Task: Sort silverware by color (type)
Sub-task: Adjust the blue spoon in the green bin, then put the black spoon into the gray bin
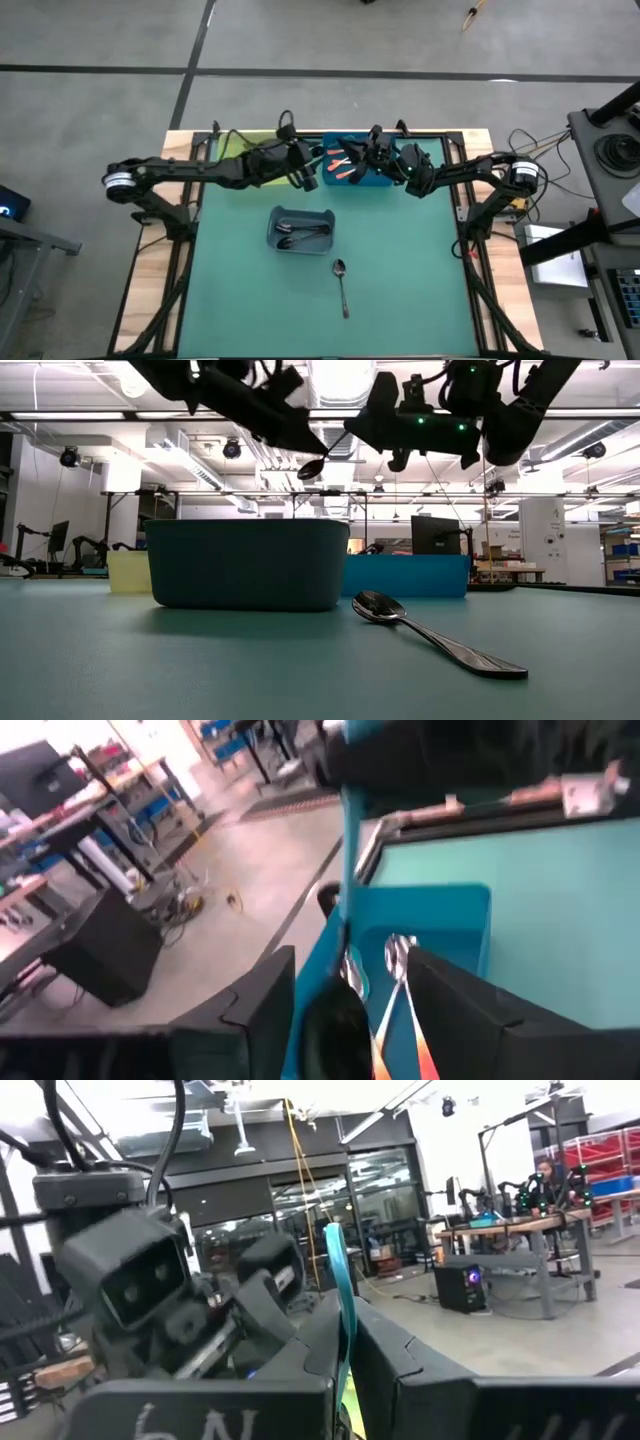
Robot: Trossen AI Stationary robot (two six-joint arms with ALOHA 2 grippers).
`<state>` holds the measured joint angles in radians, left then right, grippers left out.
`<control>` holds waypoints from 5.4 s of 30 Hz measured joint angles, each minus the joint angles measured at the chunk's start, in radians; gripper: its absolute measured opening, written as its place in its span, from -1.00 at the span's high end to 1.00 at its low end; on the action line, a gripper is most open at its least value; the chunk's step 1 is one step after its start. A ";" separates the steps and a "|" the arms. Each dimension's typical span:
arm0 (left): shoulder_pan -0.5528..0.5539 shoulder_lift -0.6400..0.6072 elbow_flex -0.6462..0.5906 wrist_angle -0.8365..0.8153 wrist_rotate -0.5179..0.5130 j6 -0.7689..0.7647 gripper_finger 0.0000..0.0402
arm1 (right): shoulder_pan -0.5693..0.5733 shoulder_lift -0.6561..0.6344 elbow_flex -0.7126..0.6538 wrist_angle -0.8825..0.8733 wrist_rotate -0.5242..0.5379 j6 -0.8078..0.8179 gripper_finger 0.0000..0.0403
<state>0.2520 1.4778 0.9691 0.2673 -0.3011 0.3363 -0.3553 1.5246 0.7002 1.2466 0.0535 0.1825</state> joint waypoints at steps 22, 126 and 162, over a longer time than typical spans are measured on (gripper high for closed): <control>0.000 0.083 0.066 0.032 -0.069 -0.004 0.41 | 0.004 0.001 0.000 -0.015 0.076 0.096 0.96; 0.541 0.239 0.182 -1.189 0.321 0.372 1.00 | -0.158 -0.018 -0.001 -0.229 0.078 -0.010 0.25; 0.527 0.020 0.168 -1.096 0.353 0.091 0.81 | -0.147 -0.024 0.000 -0.240 -0.015 0.057 0.29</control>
<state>0.7790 1.4981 1.1375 -0.8284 0.0523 0.4275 -0.5026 1.5006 0.6998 1.0064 0.0386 0.2400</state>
